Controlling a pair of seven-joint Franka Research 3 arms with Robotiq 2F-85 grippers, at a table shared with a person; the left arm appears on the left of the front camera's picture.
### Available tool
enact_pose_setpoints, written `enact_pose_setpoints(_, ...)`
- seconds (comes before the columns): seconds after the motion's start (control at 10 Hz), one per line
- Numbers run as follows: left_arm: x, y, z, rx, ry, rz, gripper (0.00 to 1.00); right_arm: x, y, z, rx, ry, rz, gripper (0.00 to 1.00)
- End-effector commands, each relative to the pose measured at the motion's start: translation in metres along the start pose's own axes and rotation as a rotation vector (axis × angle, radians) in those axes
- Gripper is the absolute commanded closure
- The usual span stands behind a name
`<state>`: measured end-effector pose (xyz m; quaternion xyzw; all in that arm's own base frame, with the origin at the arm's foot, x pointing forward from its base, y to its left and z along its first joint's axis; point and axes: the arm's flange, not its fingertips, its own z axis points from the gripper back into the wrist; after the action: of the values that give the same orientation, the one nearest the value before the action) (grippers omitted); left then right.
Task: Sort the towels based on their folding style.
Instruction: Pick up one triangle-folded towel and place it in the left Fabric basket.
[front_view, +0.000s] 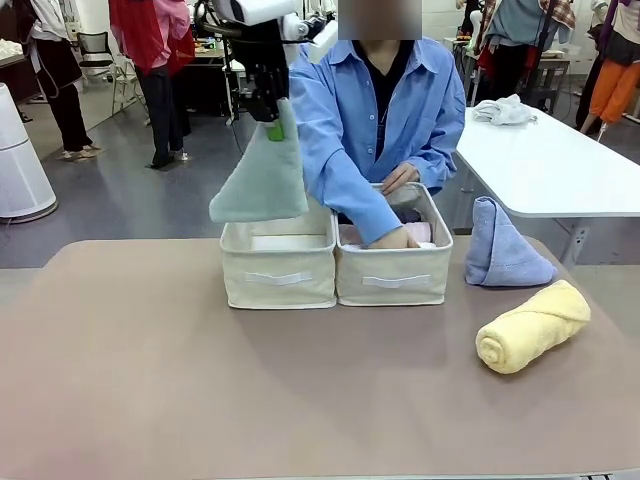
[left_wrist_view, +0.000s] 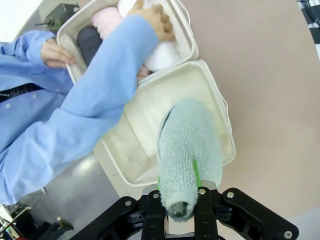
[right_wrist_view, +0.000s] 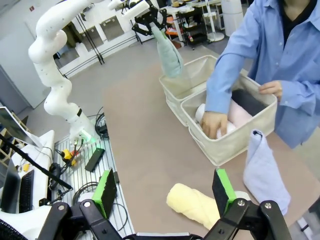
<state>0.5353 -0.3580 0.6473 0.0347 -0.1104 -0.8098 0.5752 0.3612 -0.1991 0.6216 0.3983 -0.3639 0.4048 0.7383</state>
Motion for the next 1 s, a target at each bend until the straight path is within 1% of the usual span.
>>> enact_pose_setpoints(0.0, 0.02, 0.02, 0.01, -0.019, 0.02, 0.028, 0.82, -0.001, 0.001, 0.0, 0.006, 0.005, 0.0, 0.0)
enact_pose_setpoints(0.3, 0.021, 0.026, -0.015, -0.055, -0.008, 0.112, 0.82, -0.001, 0.001, 0.0, 0.006, 0.005, 0.0, 0.0)
enact_pose_setpoints(0.7, 0.02, 0.03, -0.041, -0.094, -0.016, 0.131, 0.82, -0.001, 0.001, 0.0, 0.006, 0.005, 0.0, 0.0)
enact_pose_setpoints(0.9, 0.022, 0.031, -0.051, -0.099, -0.016, 0.118, 0.82, -0.001, 0.001, 0.0, 0.006, 0.005, 0.0, 0.0)
